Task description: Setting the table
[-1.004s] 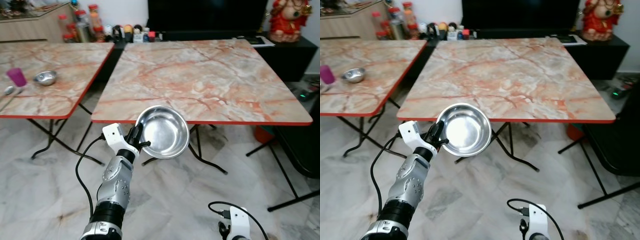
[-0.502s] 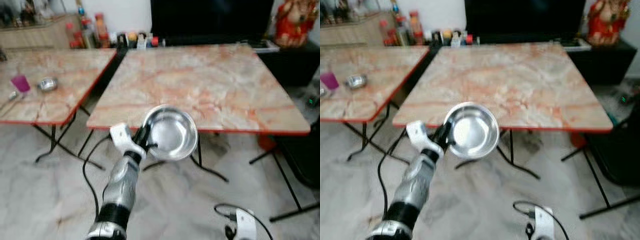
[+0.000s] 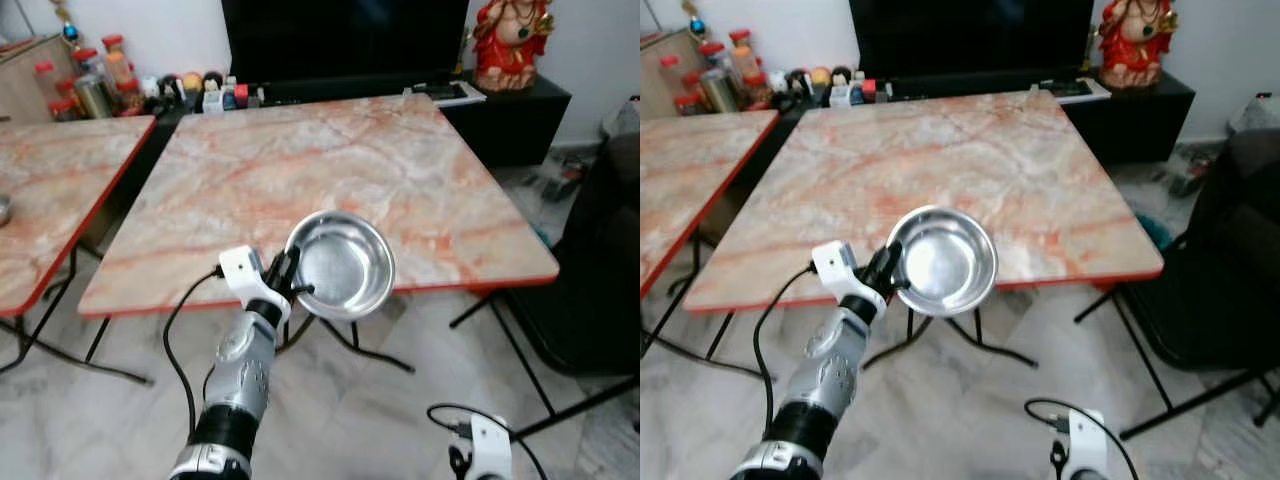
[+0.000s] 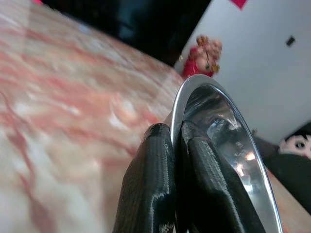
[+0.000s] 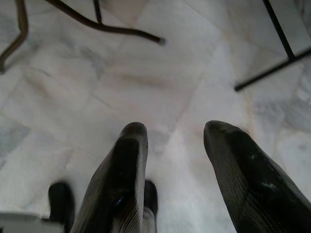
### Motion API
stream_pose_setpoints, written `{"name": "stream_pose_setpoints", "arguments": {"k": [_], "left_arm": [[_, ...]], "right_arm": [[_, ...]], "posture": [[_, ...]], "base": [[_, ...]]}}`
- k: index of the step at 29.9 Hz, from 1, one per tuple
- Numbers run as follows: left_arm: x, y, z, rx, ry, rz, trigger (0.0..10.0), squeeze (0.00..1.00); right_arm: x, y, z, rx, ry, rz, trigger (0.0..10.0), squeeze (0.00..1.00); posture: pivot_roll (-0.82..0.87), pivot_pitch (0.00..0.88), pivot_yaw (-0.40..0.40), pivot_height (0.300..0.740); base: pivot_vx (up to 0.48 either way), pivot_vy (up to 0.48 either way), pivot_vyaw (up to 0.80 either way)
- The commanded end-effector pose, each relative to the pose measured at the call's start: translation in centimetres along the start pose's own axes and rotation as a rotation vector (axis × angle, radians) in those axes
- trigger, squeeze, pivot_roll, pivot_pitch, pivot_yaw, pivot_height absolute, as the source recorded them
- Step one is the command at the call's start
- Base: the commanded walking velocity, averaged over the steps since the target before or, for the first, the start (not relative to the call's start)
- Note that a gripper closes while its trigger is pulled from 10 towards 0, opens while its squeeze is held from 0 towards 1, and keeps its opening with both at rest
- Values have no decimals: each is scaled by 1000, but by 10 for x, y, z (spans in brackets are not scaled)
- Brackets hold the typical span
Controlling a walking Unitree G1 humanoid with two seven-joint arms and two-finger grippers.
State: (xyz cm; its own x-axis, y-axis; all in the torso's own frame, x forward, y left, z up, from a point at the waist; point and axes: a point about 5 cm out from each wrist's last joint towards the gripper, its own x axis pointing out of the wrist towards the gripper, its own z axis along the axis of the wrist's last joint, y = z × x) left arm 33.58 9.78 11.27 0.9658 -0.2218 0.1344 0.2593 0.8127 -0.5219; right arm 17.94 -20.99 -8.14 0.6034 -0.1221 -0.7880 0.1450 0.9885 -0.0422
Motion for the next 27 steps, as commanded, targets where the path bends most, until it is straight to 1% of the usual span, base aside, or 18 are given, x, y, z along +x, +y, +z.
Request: {"name": "stream_pose_setpoints", "arguments": {"k": [1,3,7,13,15,19,21,22,23,25,27], "left_arm": [[-1,11,10,16,-37,27,10000,0],[-1,11,10,16,-37,27,10000,0],[0,18,16,-170,-91,113,10000,0],[-1,19,12,-186,-66,112,10000,0],[-1,18,10,-178,-54,108,10000,0],[-1,20,8,-180,-39,138,10000,0],[-2,24,5,-210,-18,176,10000,0],[-3,28,1,-241,12,208,10000,0],[-3,29,-1,-251,28,216,10000,0],[-4,27,-8,-291,82,201,10000,0],[-5,26,-10,-303,96,192,10000,0]], "right_arm": [[2,13,5,3,-14,32,10000,0],[2,13,5,2,-14,32,10000,0],[1,12,3,11,-10,27,10000,0],[1,12,3,14,-9,23,10000,0],[1,12,2,15,-8,23,10000,0],[1,13,2,16,-8,25,10000,0],[1,13,1,19,-7,24,10000,0],[1,13,1,22,-6,22,10000,0],[1,13,0,24,-5,21,10000,0],[0,13,-1,25,-3,20,10000,0],[0,13,-1,25,-2,19,10000,0]], "posture": [[53,0,30,740],[53,0,30,740],[52,0,32,740],[53,0,35,740],[53,0,39,740],[52,0,42,740],[51,0,47,740],[52,0,47,740],[52,0,47,740],[55,0,48,740],[55,0,48,740]], "base": [[420,0,0],[420,0,0],[396,0,0],[376,0,0],[338,0,0],[0,0,0],[0,0,0],[0,0,0],[0,0,0],[0,0,0],[0,0,0]]}}
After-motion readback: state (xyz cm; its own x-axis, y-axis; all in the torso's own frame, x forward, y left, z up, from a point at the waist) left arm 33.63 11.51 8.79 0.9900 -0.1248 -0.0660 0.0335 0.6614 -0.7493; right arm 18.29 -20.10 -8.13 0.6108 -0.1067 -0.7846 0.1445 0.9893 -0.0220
